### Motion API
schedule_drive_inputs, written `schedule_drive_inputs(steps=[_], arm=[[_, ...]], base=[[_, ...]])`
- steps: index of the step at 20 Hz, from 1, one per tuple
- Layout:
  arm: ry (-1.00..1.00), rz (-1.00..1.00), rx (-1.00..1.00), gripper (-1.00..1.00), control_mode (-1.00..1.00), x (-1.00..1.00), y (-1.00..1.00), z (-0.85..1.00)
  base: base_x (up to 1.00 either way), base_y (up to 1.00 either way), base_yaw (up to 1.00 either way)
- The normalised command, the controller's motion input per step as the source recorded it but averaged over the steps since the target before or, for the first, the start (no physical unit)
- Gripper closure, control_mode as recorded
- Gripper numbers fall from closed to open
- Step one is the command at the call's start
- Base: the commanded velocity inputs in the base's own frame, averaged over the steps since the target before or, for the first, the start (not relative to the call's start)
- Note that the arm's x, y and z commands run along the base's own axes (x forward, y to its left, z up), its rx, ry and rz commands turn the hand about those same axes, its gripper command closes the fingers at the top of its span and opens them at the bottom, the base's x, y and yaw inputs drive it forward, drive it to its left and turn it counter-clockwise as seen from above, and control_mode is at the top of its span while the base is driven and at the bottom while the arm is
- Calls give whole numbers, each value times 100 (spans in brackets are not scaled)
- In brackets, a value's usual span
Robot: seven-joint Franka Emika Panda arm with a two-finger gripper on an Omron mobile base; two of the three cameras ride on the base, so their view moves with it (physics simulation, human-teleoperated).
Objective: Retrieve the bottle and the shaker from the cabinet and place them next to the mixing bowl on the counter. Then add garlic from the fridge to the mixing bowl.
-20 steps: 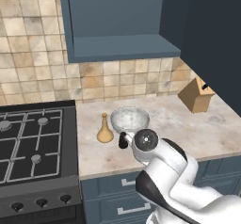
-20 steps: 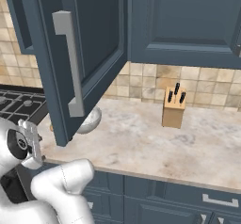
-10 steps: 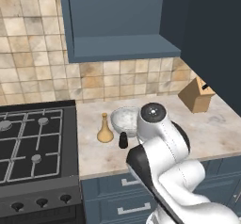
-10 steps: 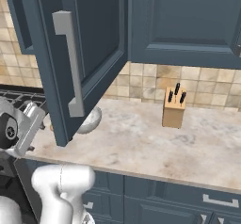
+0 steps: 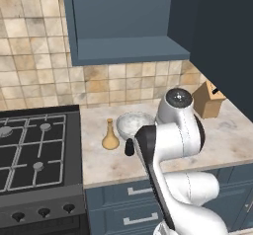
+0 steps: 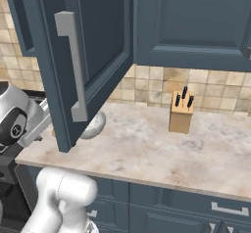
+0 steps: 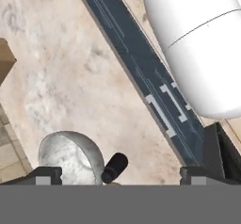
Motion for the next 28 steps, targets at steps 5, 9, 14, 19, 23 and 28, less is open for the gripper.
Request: schedule_drive_inputs(steps=[5,9,14,19,23,28], arm=[[-5,-46,17,-100,-100,-16,-51,0],[1,-12,0,-100,-100,6,0,0],[9,11,0,-100,-100,3,0,0],[28,33,0,-100,-100,0,0,17],[21,28,-4,-100,-100,0,8,17],[1,2,-1,-100,-100,0,3,2]], base=[[0,0,0],[0,0,0],[0,0,0],[0,0,0],[0,0,0],[0,0,0]])
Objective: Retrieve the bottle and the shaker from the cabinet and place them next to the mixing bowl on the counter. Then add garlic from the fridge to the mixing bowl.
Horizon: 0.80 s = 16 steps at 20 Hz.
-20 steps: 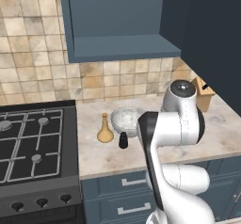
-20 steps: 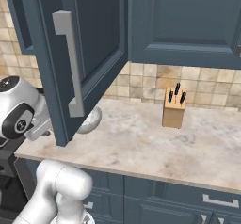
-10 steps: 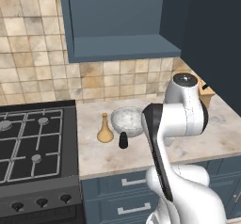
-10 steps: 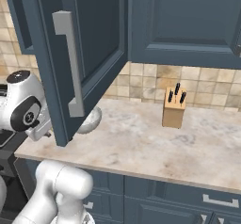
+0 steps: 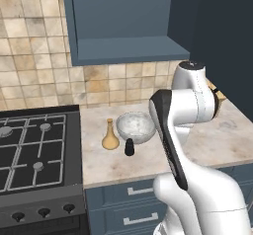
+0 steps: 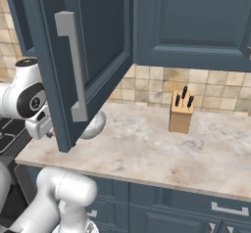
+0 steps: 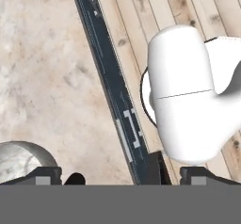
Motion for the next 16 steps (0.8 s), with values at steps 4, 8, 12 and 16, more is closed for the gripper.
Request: schedule_drive_inputs(steps=[4,8,12,16], arm=[[0,0,0,-100,-100,-3,0,0],[0,0,0,-100,100,0,0,0],[0,0,0,-100,100,0,0,0],[0,0,0,-100,100,0,0,0]], base=[[0,0,0],[-33,1,0],[-48,9,0],[-51,18,0]])
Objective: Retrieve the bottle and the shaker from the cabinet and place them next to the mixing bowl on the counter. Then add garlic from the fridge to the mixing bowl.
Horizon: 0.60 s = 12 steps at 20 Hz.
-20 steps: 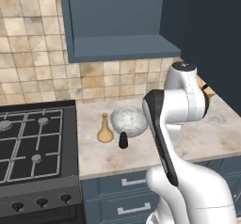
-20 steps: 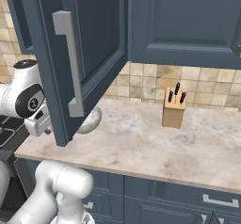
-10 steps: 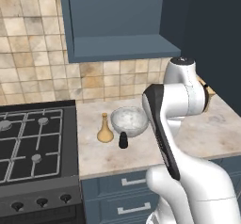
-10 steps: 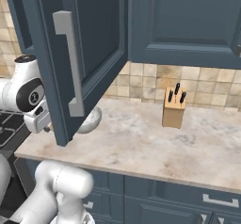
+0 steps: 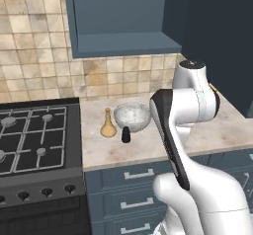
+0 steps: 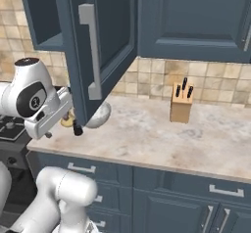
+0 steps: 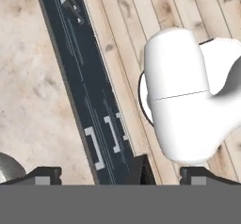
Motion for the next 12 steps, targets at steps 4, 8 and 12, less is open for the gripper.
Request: schedule_drive_inputs(steps=[4,8,12], arm=[[0,0,0,-100,100,0,0,0],[0,0,0,-100,100,0,0,0],[0,0,0,-100,100,0,0,0]], base=[[-57,18,0],[-51,2,-12],[-48,2,-5]])
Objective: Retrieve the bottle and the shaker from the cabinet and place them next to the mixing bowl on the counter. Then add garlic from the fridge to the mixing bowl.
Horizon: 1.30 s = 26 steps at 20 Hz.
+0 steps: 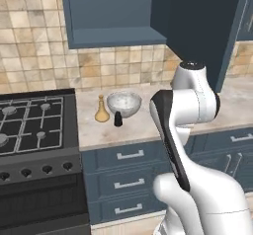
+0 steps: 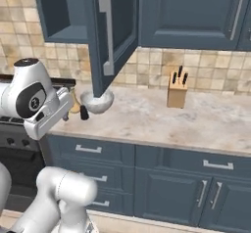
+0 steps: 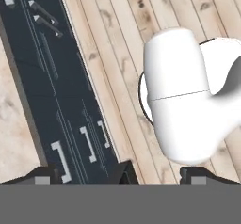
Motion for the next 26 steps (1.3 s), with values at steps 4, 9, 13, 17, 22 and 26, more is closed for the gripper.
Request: schedule_drive_inputs(steps=[4,9,13,17,22,26], arm=[[0,0,0,-100,100,0,0,0],[0,0,0,-100,100,0,0,0],[0,0,0,-100,100,0,0,0],[0,0,0,-100,100,0,0,0],[0,0,0,-100,100,0,0,0],[0,0,0,-100,100,0,0,0]], base=[[-63,0,-17],[-96,-1,-34],[-41,-21,-75],[-10,-25,-90],[0,-35,-91],[0,-44,-88]])
